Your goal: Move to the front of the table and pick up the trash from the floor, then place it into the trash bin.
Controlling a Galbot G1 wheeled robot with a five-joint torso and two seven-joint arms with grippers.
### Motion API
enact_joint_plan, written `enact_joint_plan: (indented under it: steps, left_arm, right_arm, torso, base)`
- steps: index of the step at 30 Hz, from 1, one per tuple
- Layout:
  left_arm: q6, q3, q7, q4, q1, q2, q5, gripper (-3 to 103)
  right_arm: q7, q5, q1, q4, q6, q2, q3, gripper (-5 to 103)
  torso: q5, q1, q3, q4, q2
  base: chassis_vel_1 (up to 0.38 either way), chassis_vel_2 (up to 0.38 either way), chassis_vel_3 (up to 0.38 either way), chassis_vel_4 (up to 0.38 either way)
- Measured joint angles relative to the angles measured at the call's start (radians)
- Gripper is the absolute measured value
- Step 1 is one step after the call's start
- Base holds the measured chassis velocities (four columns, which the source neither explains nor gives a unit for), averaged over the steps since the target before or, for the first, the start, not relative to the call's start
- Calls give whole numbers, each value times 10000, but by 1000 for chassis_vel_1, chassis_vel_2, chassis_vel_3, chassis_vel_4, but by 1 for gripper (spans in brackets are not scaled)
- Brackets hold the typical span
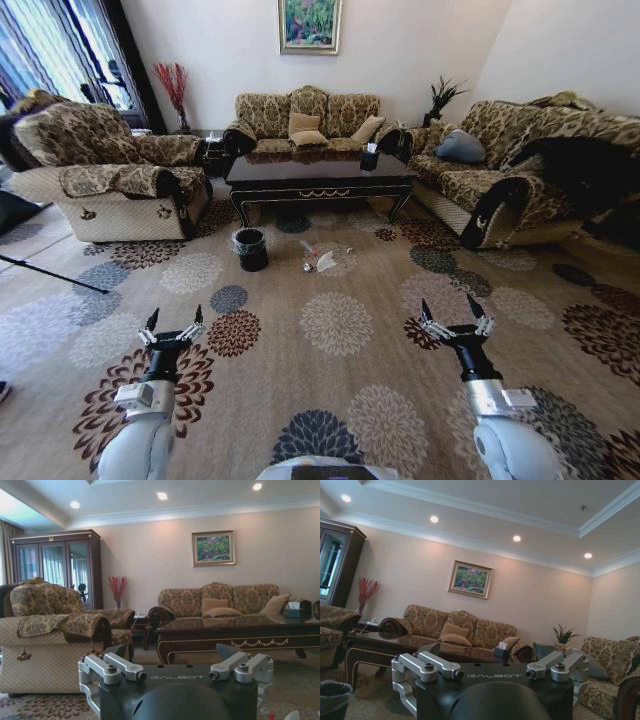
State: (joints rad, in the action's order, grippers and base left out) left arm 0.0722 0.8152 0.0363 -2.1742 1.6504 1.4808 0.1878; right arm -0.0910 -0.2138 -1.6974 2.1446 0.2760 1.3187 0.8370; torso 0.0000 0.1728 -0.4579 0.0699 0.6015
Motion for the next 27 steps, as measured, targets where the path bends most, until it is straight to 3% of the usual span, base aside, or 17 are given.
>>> enact_joint_plan:
  steps: [27]
  left_arm:
    - [67,15,81,-598,275,39,7,100]
  right_arm:
    - [250,119,-251,568,-16,128,123,100]
  torso:
    - [0,-469,678,1,-1146]
  base:
    - [0,0,0,0]
